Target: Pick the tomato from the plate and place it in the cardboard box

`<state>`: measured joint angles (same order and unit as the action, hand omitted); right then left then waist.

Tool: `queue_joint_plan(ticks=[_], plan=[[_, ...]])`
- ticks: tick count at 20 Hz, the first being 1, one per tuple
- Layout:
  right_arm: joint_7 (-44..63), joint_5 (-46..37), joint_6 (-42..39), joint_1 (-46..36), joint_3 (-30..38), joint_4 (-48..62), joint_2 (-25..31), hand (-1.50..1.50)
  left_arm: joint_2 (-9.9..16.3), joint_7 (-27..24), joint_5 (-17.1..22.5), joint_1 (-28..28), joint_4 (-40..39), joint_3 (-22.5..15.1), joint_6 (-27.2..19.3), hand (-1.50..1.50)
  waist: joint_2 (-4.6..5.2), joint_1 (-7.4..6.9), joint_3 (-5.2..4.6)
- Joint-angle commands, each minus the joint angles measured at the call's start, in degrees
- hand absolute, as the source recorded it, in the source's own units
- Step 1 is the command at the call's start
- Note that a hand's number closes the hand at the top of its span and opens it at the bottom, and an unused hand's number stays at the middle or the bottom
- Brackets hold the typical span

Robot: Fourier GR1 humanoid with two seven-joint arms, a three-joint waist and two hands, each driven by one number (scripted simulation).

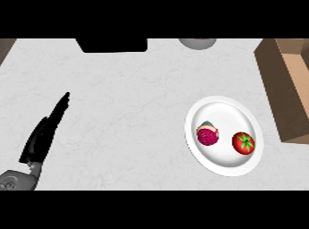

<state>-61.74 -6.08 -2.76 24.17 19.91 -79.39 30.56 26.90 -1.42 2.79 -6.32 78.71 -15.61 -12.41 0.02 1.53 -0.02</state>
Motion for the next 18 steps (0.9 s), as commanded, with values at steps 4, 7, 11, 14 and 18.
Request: queue_joint_plan(ticks=[4,7,11,14,18], plan=[[3.9,-9.1,5.5,10.4,-0.5,-14.6,-3.4,-1.50,-3.0,-2.6,-2.7,-1.1,-3.8,0.0,0.9,0.00,-0.05,-0.66,-0.06],[13.7,-12.4,5.9,8.5,-1.1,-19.0,-4.5,-1.50,-0.8,-0.8,-0.2,-2.0,-3.4,3.6,4.7,0.00,-0.03,-1.17,-0.03],[20.9,-19.6,7.4,8.1,-4.5,-23.7,-7.9,-1.50,-3.0,-1.1,-3.2,-2.3,-3.2,2.8,4.2,0.00,-0.02,-1.23,-0.02],[24.2,-21.2,4.6,3.5,-4.9,-21.6,-8.1,-1.50,-2.4,-3.8,-3.0,-2.7,-6.7,6.1,7.1,0.00,0.00,-1.34,0.00],[27.3,-25.3,2.8,1.8,-7.3,-20.5,-9.0,-1.50,-6.4,-1.0,-6.5,-4.1,-5.9,4.4,4.1,0.00,0.03,-1.26,0.00]])
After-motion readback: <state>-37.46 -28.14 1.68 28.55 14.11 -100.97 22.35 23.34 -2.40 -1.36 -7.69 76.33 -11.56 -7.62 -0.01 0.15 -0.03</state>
